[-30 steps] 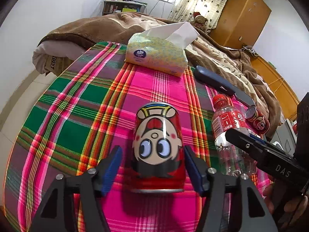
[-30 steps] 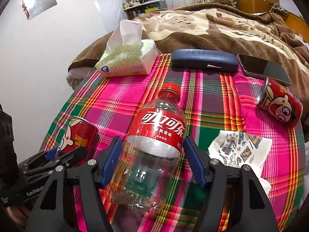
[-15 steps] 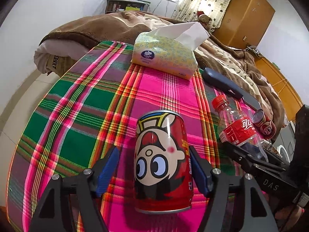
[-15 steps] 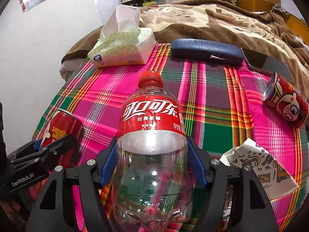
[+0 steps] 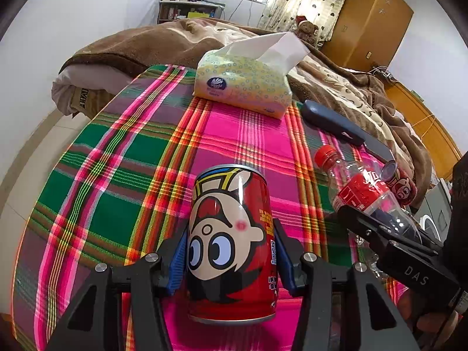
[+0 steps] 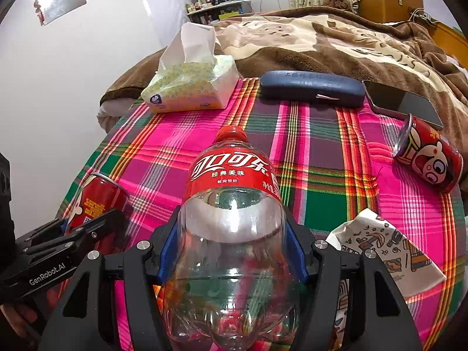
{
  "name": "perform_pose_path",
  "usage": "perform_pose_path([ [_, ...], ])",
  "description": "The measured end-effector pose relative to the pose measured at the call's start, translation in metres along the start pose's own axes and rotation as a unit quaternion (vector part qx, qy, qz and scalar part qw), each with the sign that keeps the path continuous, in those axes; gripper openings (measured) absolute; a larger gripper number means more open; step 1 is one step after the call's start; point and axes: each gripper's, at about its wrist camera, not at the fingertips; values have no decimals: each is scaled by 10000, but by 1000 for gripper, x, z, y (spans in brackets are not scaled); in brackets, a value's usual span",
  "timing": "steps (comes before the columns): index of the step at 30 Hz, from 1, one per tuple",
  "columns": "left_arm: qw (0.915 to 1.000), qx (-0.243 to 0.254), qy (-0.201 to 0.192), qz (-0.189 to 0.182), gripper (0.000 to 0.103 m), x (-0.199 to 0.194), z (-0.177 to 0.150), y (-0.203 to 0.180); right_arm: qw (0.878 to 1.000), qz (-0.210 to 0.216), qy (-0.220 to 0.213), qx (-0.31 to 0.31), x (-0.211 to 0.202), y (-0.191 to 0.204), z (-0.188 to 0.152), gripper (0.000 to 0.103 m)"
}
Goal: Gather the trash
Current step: 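Lift the bottle with the right tool while the left tool lifts the can toward the bin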
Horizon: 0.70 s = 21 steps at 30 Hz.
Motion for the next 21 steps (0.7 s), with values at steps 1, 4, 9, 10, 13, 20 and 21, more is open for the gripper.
perform_pose_path([
  [1, 10000, -5, -12, -8, 52, -2, -1, -1, 10000, 13, -7, 5, -1, 0, 0, 63],
  [4, 10000, 4, -25, -16, 52, -7, -3, -2, 9999, 90, -80, 0, -5, 0, -1, 63],
  [9, 9999, 35, -80, -102, 52, -19, -9, -8, 9997, 158, -193, 36, -15, 0, -2, 63],
  [10, 9999, 43, -90, -108, 52, -22, -10, -10, 9996, 167, -214, 39, -17, -1, -3, 63],
  [13, 9998, 93, -167, -101, 52, -31, -14, -14, 9994, 201, -292, 64, -26, -2, -5, 63],
  [20, 9991, 217, -304, -182, 52, -50, -23, -29, 9983, 174, -532, 169, -52, -12, -12, 63],
  [21, 9990, 234, -311, -211, 52, -52, -25, -32, 9981, 155, -574, 185, -57, -14, -14, 63],
])
Point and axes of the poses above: each gripper's, at about its wrist camera, not at the fingertips, and x roughly the way its jaws point, y to its left, z to its top, and after that the axes turned 12 degrees about -x, right-handed
